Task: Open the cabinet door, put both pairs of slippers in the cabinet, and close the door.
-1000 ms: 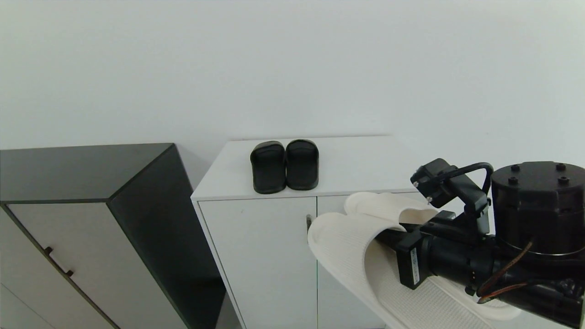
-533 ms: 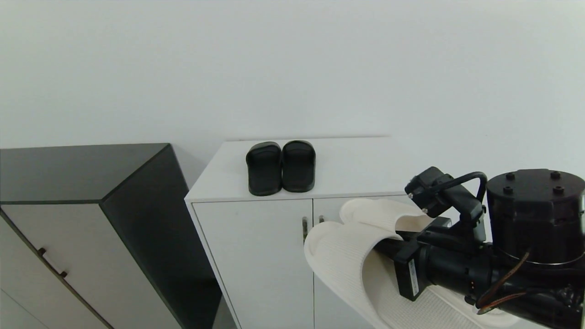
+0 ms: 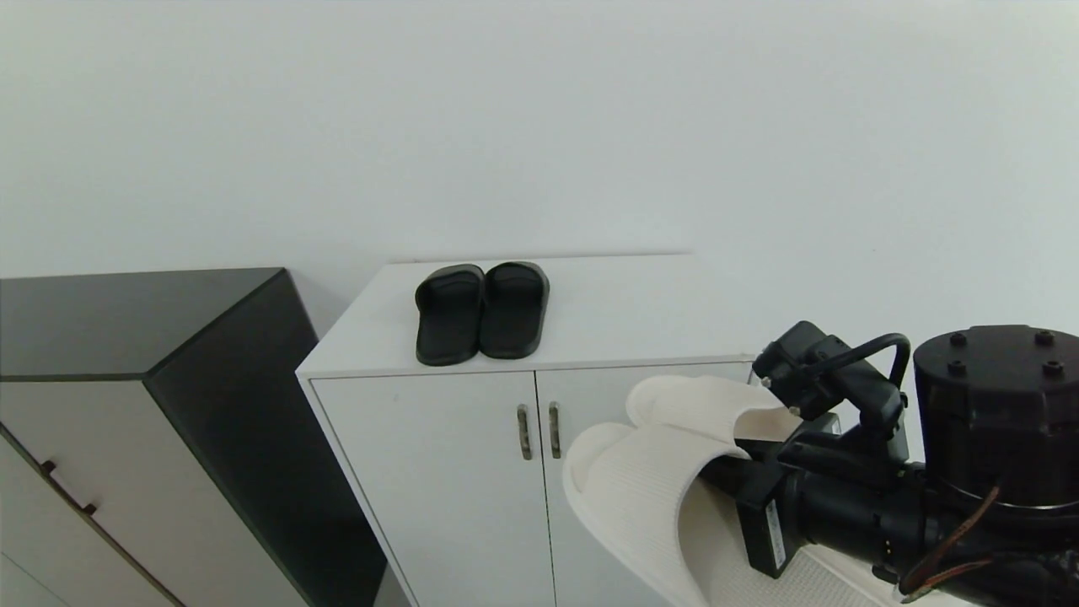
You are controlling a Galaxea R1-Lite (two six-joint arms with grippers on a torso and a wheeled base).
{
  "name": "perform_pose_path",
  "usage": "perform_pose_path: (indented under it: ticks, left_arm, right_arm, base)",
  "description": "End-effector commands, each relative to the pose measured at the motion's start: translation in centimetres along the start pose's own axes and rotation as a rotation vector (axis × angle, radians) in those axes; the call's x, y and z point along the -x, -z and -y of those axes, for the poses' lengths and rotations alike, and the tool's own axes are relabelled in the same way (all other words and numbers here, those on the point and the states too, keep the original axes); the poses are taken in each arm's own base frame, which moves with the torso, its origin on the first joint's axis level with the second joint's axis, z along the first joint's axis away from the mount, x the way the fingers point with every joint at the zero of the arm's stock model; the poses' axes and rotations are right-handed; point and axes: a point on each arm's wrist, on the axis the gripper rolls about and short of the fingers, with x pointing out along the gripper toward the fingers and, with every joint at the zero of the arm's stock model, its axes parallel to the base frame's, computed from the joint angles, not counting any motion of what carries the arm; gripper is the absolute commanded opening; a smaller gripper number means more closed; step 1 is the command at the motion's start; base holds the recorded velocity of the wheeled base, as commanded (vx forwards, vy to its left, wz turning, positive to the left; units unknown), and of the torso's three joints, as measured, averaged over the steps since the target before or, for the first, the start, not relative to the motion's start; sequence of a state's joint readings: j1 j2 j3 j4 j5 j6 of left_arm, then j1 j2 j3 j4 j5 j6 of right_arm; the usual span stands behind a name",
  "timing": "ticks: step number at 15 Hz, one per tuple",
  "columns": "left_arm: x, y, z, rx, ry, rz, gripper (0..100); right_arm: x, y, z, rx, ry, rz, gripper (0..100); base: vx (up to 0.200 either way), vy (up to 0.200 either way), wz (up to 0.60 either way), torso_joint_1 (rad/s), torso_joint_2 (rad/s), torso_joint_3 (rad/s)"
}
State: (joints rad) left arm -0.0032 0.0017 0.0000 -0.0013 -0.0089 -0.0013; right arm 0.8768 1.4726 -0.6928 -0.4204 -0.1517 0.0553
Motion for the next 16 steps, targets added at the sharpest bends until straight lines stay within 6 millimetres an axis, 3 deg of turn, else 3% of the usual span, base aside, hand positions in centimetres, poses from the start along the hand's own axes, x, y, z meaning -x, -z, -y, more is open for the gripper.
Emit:
perform_pose_path:
  ticks: [1,7,15,16]
  left_arm:
    - [0.00,0.00,0.00,0.000,0.000,0.000,0]
    - [0.00,0.00,0.00,0.000,-0.001,0.000,0]
    - [0.00,0.00,0.00,0.005,0.000,0.000,0]
    - [0.00,0.00,0.00,0.006,0.000,0.000,100]
  right_arm:
    - [0.02,0.17,-0.16,0.003,-0.007,-0.006,0]
    - [0.08,0.60,-0.52,0.010,-0.044,-0.021,0]
    - [0.01,0.92,-0.51,0.013,-0.045,-0.033,0]
    - [0.01,0.92,-0.52,0.013,-0.046,-0.033,0]
  base:
    - [0.000,0.000,0.00,0.000,0.00,0.000]
    - [0.000,0.000,0.00,-0.019,0.05,0.028]
    - [0.000,0.000,0.00,-0.194,0.49,0.294]
    - [0.000,0.000,0.00,-0.183,0.52,0.320]
